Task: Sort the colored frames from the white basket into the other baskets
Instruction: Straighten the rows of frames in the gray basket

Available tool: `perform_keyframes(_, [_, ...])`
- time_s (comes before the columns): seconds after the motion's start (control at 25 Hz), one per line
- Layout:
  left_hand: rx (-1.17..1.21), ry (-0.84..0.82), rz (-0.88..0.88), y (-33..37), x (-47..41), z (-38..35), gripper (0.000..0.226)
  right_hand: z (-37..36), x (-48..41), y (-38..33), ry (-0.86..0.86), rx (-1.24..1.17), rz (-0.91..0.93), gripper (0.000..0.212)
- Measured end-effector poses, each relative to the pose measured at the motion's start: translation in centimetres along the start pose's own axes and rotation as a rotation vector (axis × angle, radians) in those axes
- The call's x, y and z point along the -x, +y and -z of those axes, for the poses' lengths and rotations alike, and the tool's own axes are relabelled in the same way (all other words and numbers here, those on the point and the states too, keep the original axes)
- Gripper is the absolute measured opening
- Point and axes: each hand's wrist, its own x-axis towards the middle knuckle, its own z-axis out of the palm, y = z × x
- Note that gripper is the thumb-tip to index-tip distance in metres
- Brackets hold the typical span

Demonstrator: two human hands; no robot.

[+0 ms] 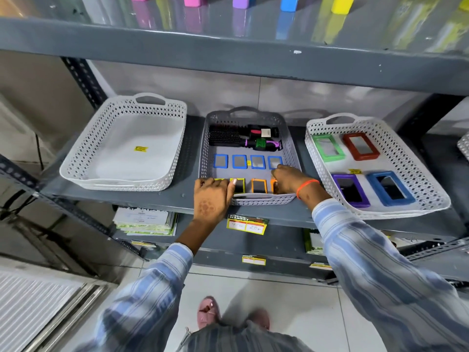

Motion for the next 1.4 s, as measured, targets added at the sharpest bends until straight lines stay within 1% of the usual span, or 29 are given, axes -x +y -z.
perform_keyframes(0.12, [0.005,-0.028,-0.009,-0.1,0.0,0.0,0.044,0.0,0.1,-0.3,-0.012,-0.01,-0.02,0.031])
perform_keyframes(0.28, [-0.009,-0.006,-0.028,-0.3,0.0,-0.1,0.042,1.4,1.0,-0.9,-0.038,-0.02,-0.045,0.035])
perform_keyframes(0.36, [-0.021,-0.006,-0.022,-0.3,0.0,-0.2,0.04,2.2,2.0,-2.1,0.049,-0.124,-0.028,0.037])
perform_keyframes(0.44, [-0.024,-0.012,-0.008,-0.2,-0.1,-0.2,0.04,2.1,3.5,-4.5,0.225,-0.301,-0.002,0.027])
perform_keyframes(0.48, [-0.021,-0.012,0.002,-0.3,-0.2,-0.2,0.04,1.5,4.1,-5.7,0.311,-0.353,-0.023,0.029])
perform_keyframes(0.52, [-0.019,-0.013,0.005,-0.5,-0.3,-0.1,0.039,1.0,4.6,-6.8,0.372,-0.392,-0.062,0.035])
perform_keyframes(0.64, [-0.022,-0.002,-0.038,-1.9,-0.6,0.1,0.033,0.0,5.1,-9.0,0.434,-0.462,-0.168,0.047])
perform_keyframes(0.8, [-0.006,0.001,-0.072,-3.1,-0.7,0.2,0.037,-0.3,4.7,-10.1,0.485,-0.418,-0.227,0.047])
perform_keyframes(1.0, [0.013,0.002,-0.08,-3.0,-0.4,0.0,0.037,-0.7,4.4,-9.3,0.495,-0.429,-0.185,0.046])
perform_keyframes(1.08, [0.006,0.001,-0.075,-2.5,-0.4,0.1,0.042,-0.9,4.5,-8.9,0.541,-0.403,-0.178,0.049])
perform_keyframes(1.16, [0.006,-0.024,-0.069,-2.3,-0.5,0.2,0.053,-1.1,4.5,-8.9,0.556,-0.402,-0.158,0.051])
perform_keyframes(1.24, [0.017,-0.051,-0.058,-2.2,-0.4,0.4,0.059,-0.6,5.0,-8.6,0.544,-0.453,-0.121,0.05])
perform_keyframes(1.28, [0.028,-0.034,-0.047,-1.9,-0.4,0.6,0.058,-0.2,5.6,-7.9,0.558,-0.477,-0.107,0.048])
perform_keyframes(1.32, [0.032,-0.006,-0.036,-1.6,-0.4,0.9,0.055,0.3,6.2,-7.0,0.599,-0.487,-0.098,0.044])
perform_keyframes(1.4, [0.036,0.049,-0.051,1.1,-0.9,1.3,0.047,0.9,8.1,-3.3,0.734,-0.465,-0.125,0.033])
